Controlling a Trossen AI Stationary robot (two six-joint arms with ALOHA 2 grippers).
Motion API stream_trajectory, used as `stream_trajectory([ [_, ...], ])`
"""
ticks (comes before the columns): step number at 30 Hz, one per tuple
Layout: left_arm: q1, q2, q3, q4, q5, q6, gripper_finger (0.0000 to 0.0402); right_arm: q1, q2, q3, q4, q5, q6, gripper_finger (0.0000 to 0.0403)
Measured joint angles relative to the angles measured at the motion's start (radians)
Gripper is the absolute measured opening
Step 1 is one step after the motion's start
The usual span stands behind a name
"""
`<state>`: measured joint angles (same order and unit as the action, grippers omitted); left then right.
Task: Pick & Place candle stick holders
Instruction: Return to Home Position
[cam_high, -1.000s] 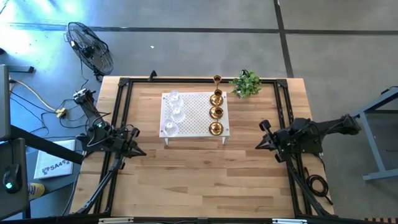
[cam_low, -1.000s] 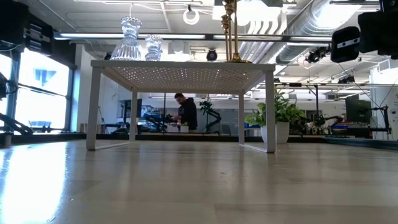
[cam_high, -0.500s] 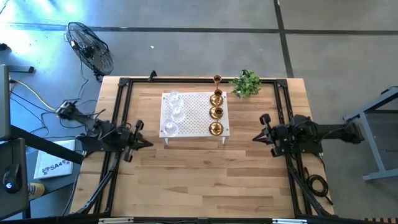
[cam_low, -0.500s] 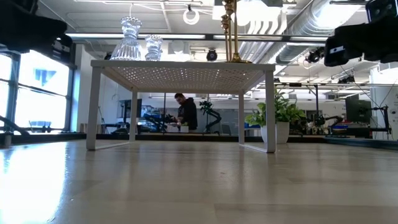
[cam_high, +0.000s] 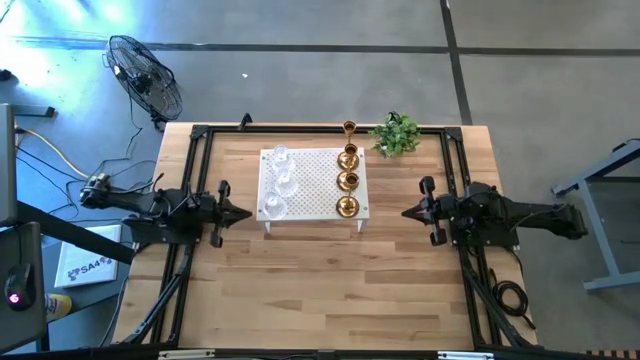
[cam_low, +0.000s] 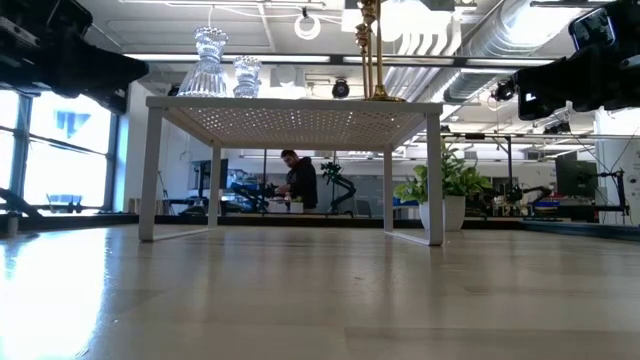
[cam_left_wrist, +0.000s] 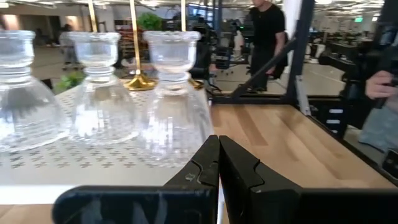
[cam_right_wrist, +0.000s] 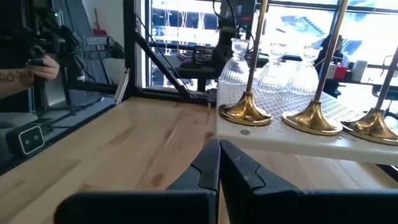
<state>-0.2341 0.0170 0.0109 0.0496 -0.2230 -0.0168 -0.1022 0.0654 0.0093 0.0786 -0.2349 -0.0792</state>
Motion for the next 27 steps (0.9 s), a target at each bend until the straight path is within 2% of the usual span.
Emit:
stream_trajectory([
  [4, 0.039, 0.0, 0.0, 0.0, 0.012, -0.007, 0.0, -0.006, 0.0, 0.0, 0.001, 0.006, 0.0, 0.0],
  [14, 0.143, 0.0, 0.0, -0.002, 0.016, -0.014, 0.0, -0.006, 0.0, 0.0, -0.04, 0.17, -0.007, 0.0],
  [27, 0.182, 0.0, 0.0, -0.001, 0.012, 0.014, 0.0001, -0.006, 0.0, 0.0, -0.049, 0.177, -0.037, 0.0],
])
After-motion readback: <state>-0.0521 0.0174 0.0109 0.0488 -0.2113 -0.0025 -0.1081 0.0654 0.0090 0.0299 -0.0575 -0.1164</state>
